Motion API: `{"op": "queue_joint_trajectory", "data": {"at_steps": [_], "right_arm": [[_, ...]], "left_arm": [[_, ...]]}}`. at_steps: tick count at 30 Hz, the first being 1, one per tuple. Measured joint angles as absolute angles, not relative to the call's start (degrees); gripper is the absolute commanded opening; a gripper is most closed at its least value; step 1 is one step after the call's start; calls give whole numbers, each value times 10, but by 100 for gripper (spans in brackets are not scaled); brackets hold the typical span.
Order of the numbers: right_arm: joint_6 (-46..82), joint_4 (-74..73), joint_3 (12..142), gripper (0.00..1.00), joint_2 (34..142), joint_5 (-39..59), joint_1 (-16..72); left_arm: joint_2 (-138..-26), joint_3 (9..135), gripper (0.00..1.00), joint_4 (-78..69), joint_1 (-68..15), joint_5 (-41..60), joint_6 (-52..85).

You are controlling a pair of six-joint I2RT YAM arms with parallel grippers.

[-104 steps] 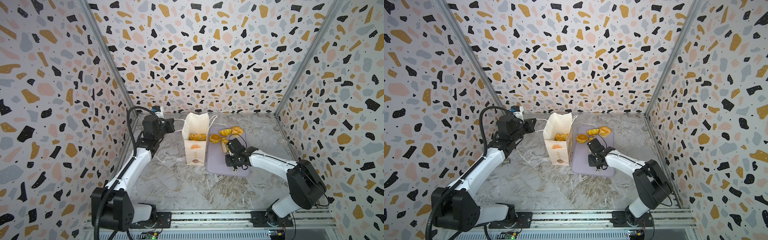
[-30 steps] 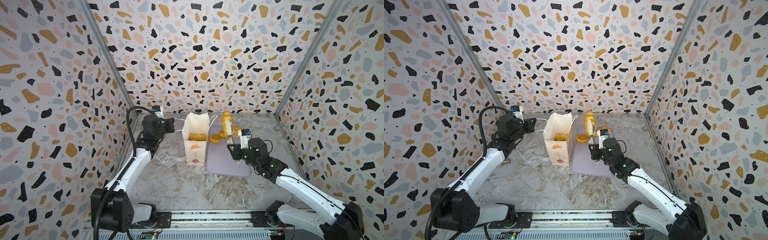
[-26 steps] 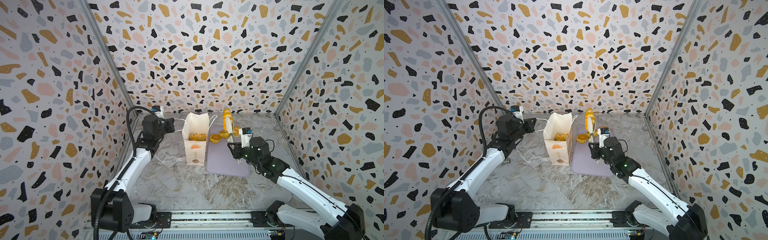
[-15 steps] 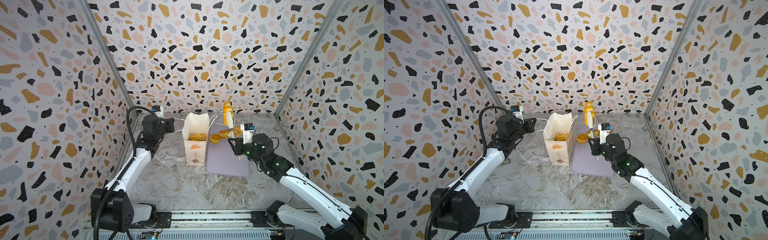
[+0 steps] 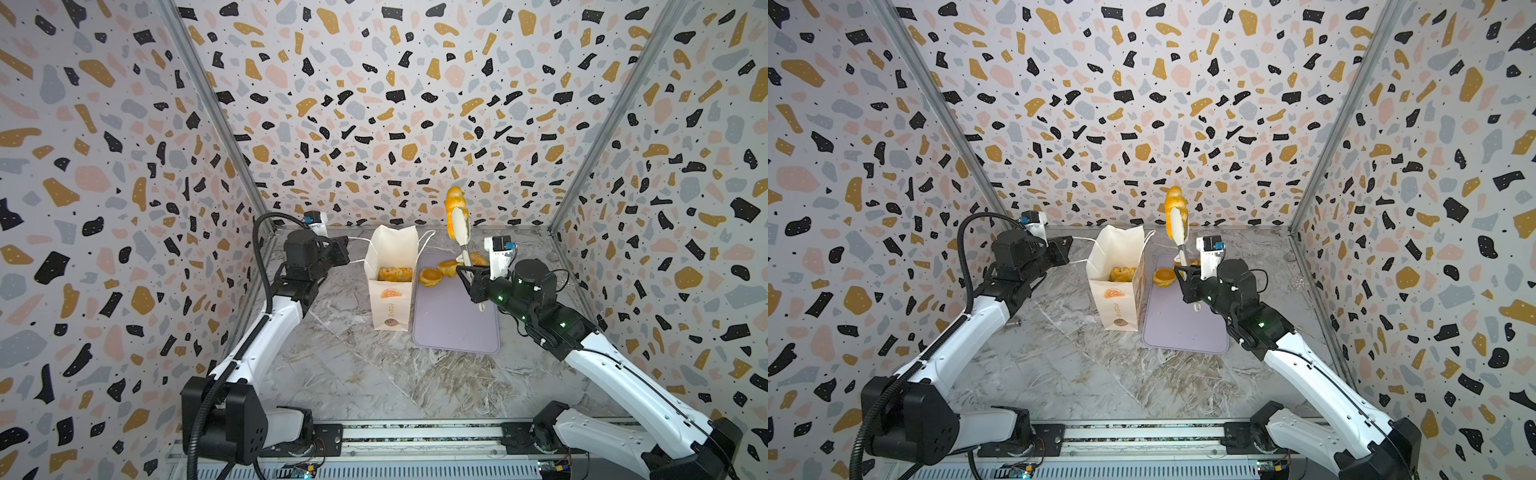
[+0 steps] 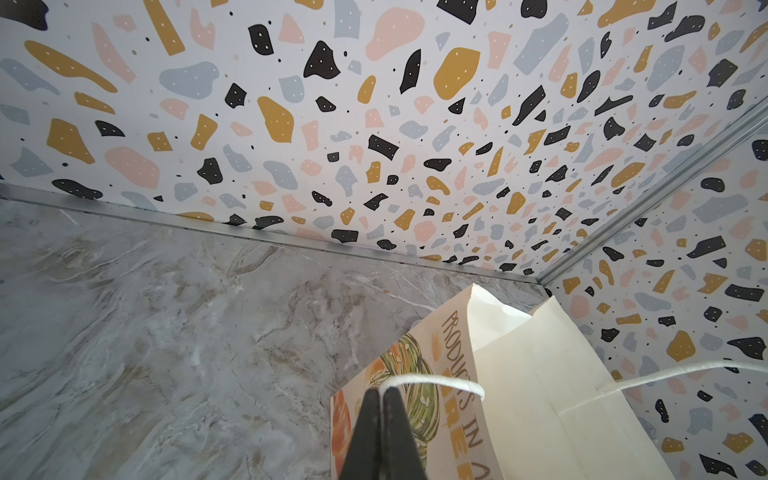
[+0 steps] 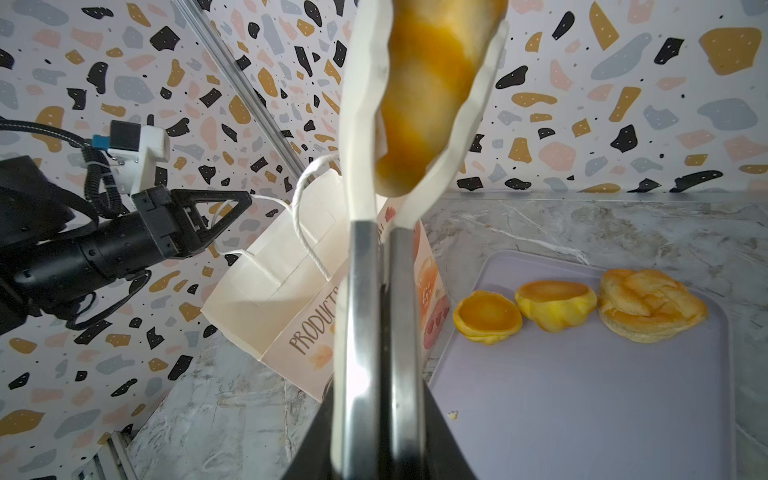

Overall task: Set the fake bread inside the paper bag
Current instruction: 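Carry the croissant in the tongs up and over to the bag opening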

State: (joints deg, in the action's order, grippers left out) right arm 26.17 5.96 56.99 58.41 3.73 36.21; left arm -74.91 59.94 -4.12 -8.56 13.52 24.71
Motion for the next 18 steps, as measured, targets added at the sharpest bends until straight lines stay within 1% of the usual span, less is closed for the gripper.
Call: {"op": "queue_joint_trajectory", "data": {"at_steps": [10, 18], "right_arm": [[254, 60, 579, 20, 585, 45, 387], [241, 63, 617, 20, 597, 41, 423]], "left_arm": [[-749, 599, 0, -41, -86, 130, 246], [-749, 599, 0, -41, -86, 130, 246]]}}
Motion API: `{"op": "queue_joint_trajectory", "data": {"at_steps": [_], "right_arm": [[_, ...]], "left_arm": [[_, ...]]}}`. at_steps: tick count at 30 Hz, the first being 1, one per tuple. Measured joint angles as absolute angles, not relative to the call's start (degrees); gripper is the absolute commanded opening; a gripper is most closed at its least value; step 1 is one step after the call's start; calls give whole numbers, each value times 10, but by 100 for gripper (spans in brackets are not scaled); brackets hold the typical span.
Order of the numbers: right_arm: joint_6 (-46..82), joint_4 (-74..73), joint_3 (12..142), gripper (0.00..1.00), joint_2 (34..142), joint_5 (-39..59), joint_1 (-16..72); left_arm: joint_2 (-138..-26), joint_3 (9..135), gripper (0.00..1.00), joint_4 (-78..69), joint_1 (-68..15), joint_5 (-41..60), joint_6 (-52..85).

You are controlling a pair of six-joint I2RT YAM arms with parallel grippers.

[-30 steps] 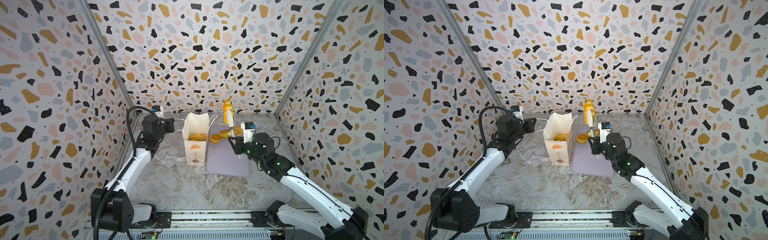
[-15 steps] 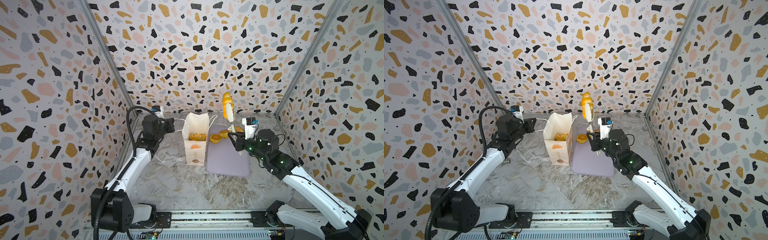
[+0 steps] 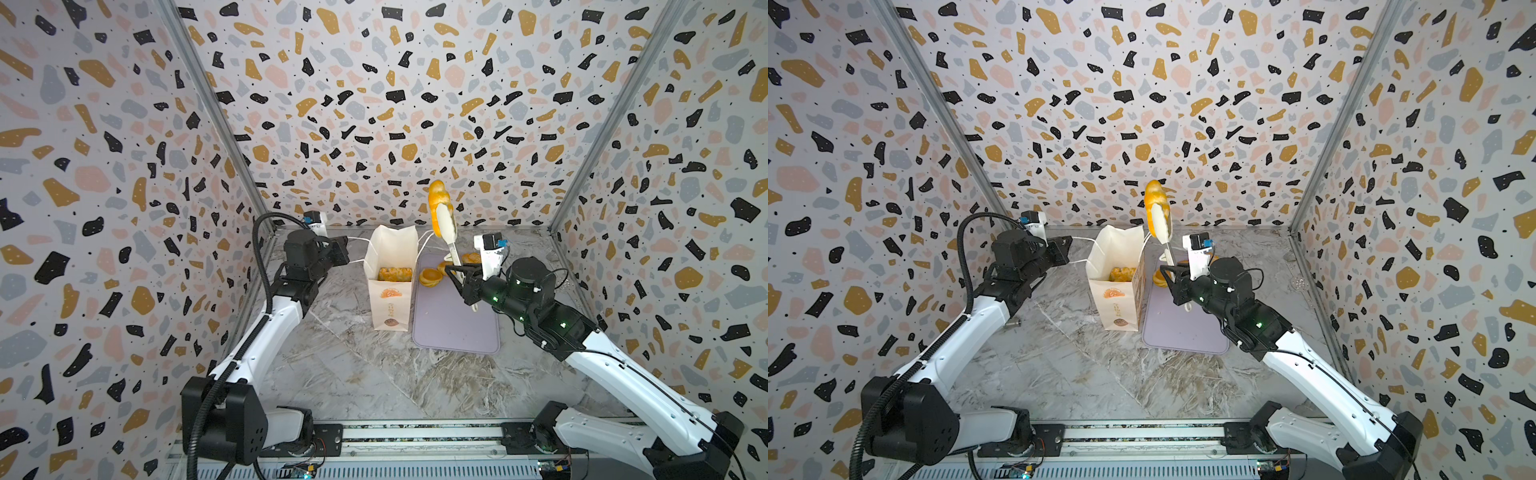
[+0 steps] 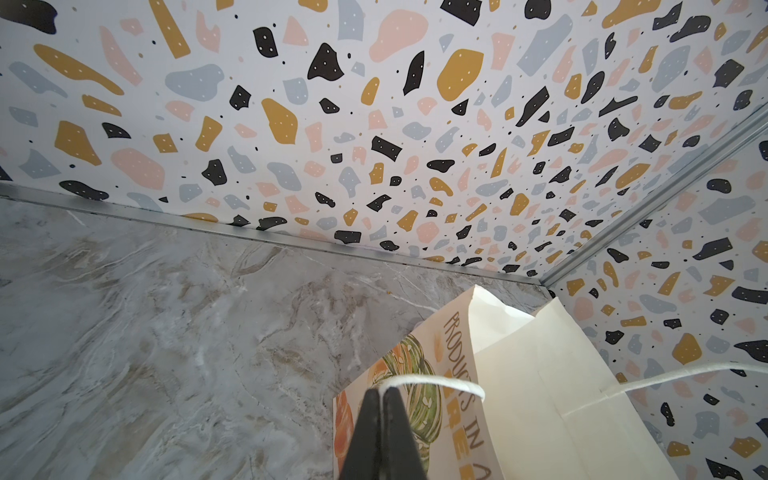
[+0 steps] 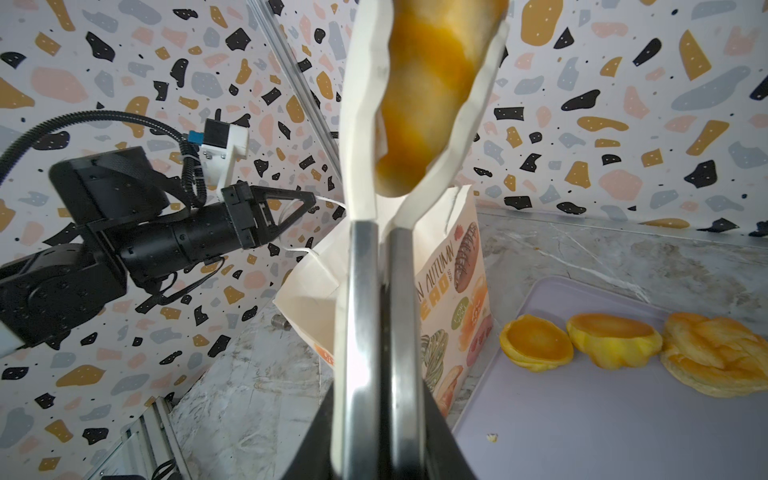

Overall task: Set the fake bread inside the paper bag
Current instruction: 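Carry the croissant in the tongs up and over to the bag opening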

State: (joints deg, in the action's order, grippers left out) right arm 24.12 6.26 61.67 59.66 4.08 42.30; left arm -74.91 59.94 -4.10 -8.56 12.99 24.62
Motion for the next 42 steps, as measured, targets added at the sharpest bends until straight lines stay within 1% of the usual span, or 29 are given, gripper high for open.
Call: {"op": "queue_joint_trajectory", "data": {"at_steps": [12, 19, 42], "right_arm": [[227, 70, 633, 19, 620, 29, 463], [221, 85, 654, 20, 655, 28, 481], [215, 130, 697, 21, 728, 39, 491]], "left_arm": [[-749, 599, 0, -41, -86, 130, 246], [-749, 599, 0, -41, -86, 130, 246], [-749, 599, 0, -41, -87, 130, 246]]}}
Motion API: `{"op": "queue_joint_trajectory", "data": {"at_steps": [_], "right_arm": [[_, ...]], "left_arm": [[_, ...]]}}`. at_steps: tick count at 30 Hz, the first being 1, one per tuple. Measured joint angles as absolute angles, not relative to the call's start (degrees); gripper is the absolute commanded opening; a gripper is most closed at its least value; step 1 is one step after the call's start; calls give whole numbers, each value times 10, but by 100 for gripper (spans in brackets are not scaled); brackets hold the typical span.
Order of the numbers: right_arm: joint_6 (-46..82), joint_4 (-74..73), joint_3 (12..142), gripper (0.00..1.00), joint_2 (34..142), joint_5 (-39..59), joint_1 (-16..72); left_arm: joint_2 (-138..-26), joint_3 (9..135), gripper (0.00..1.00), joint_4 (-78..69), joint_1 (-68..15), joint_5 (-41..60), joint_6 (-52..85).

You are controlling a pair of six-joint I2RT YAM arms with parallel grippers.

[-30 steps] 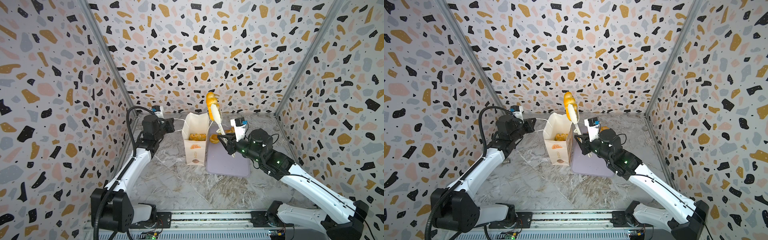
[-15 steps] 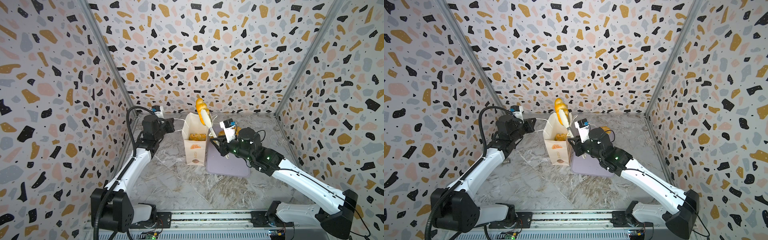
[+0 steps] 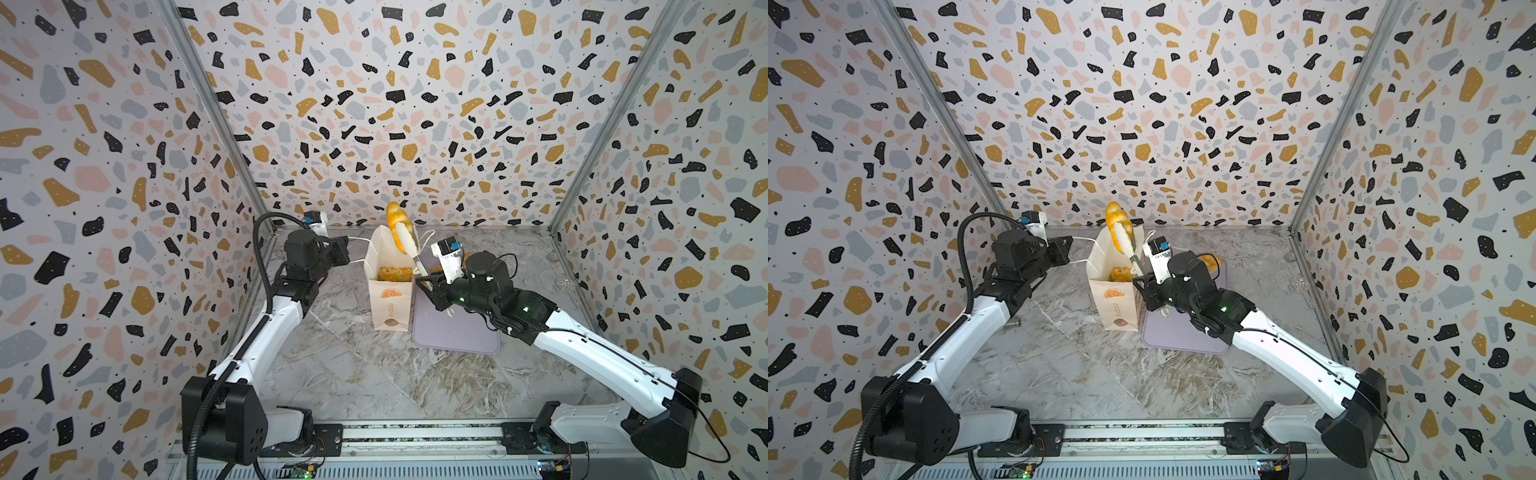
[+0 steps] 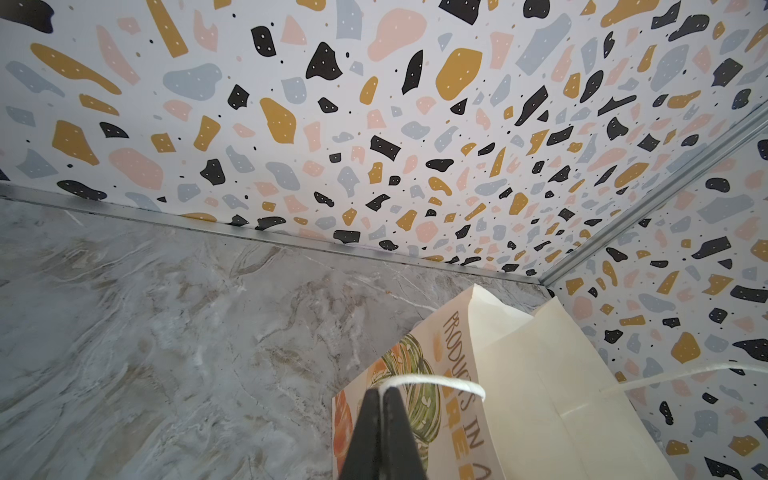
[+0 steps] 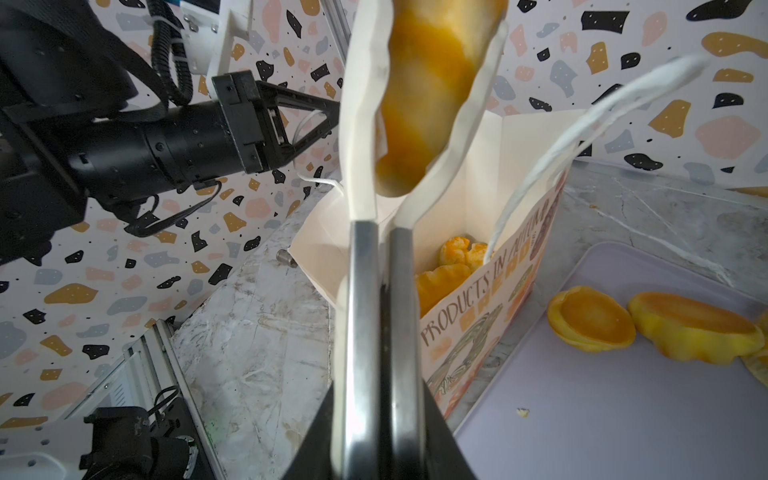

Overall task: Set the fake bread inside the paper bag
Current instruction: 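Carry the croissant in the tongs up and over to the bag opening, then lower the croissant into the bag and open the tongs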

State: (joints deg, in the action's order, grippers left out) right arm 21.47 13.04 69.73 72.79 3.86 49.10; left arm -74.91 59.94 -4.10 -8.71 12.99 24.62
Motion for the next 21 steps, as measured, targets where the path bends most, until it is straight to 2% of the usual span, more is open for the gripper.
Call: {"op": "queue_joint_trajectory", "data": {"at_steps": [10, 15, 21], "right_arm": [[213, 170, 708, 23, 758, 37, 491], [212, 194, 711, 28, 764, 34, 491], [206, 207, 725, 30, 766, 32, 491]], "left_arm": [[-749, 599, 0, -41, -87, 130, 246], [-749, 599, 0, -41, -87, 130, 246], [-749, 599, 0, -41, -87, 130, 246]]}}
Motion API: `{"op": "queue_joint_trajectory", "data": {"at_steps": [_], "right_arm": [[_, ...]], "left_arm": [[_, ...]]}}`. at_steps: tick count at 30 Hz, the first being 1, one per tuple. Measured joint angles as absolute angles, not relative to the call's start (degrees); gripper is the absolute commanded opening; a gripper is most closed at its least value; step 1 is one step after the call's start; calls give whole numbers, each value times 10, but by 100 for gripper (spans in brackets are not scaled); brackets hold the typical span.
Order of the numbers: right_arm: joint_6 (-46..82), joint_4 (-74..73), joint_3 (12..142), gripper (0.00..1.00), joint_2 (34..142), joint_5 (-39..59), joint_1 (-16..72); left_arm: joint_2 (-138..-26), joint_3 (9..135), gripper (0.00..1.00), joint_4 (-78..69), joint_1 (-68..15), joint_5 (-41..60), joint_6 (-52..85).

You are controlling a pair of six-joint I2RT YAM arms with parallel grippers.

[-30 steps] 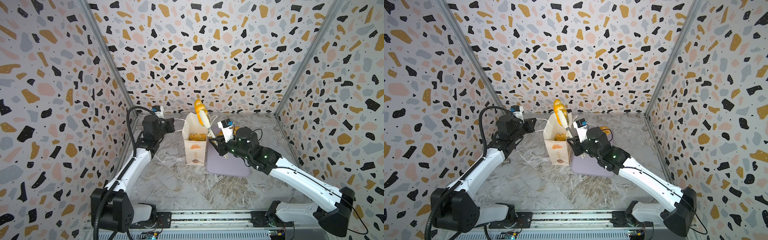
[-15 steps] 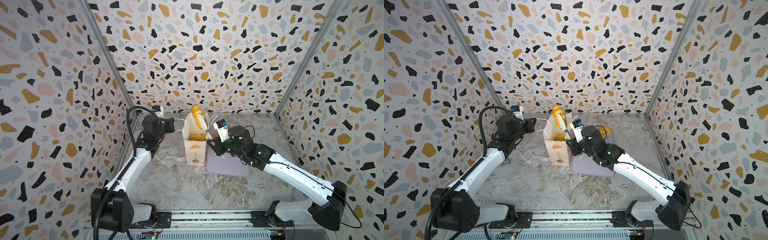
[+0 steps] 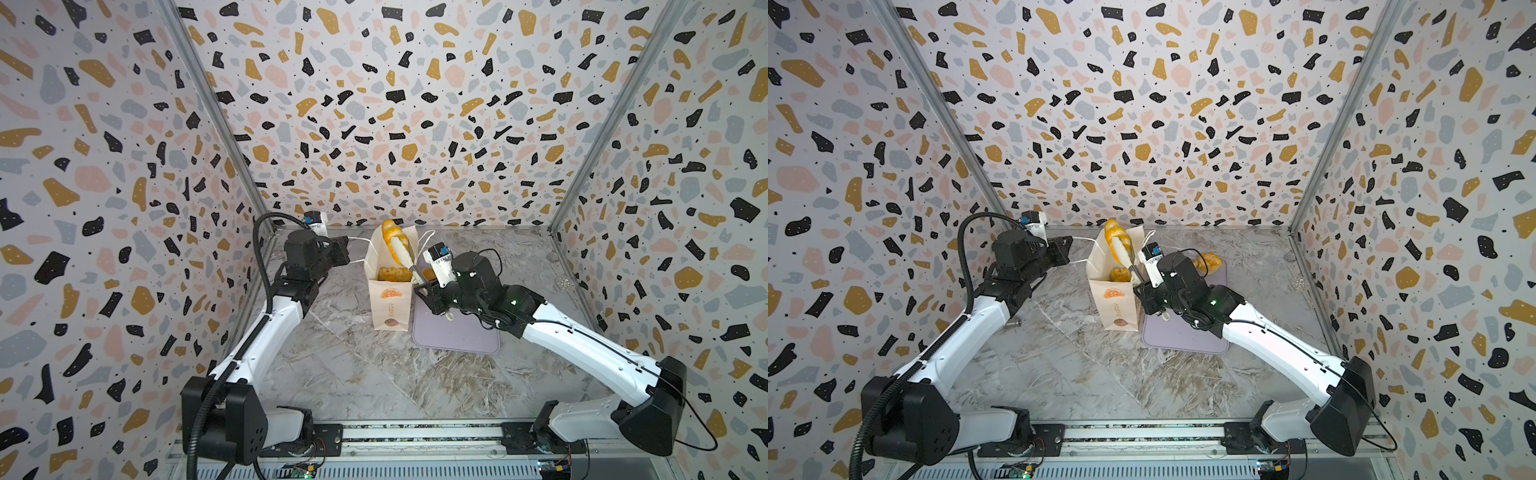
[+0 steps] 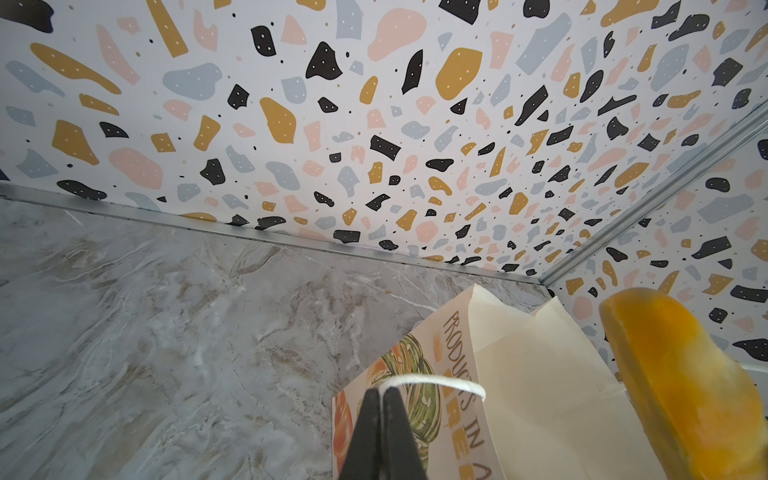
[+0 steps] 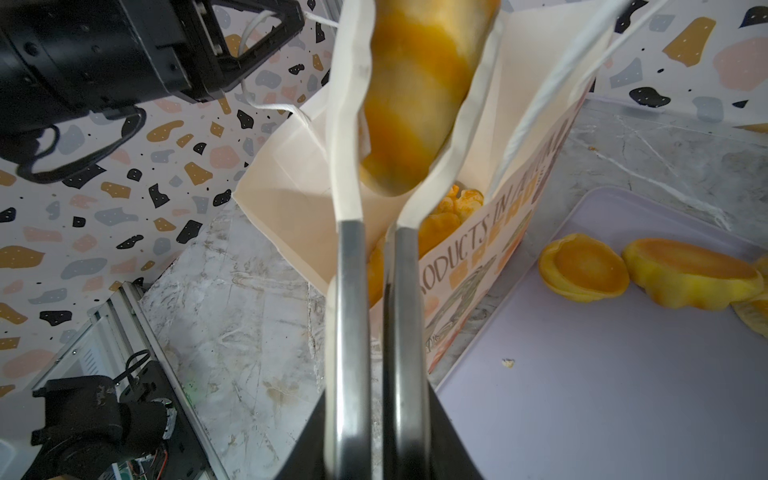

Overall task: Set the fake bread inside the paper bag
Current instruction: 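Lower the croissant into the bag and open the tongs, then lift the open tongs out of the bag and move back over the tray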

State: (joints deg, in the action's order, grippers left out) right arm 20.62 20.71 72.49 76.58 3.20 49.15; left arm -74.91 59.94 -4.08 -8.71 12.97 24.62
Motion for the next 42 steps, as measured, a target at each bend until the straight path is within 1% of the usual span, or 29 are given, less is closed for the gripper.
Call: {"op": "queue_joint_trajectory", "data": {"at_steps": [12, 14, 19, 23, 36, 42], "right_arm": [[189, 286, 802, 30, 801, 19, 494], [185, 303, 816, 32, 810, 13, 495], [177, 333, 830, 41, 821, -3, 495], [176, 341, 830, 44, 821, -10, 496], [179, 339, 830, 46, 818, -21, 496], [181, 324, 820, 48, 788, -25, 496]], "left_arm": [[-749, 599, 0, -41, -87, 130, 246], [-749, 599, 0, -41, -87, 130, 246], [-749, 599, 0, -41, -87, 130, 246], [-749, 599, 0, -41, -87, 130, 246], [-749, 599, 0, -41, -87, 128, 246], [-749, 599, 0, -40, -87, 125, 246]]}}
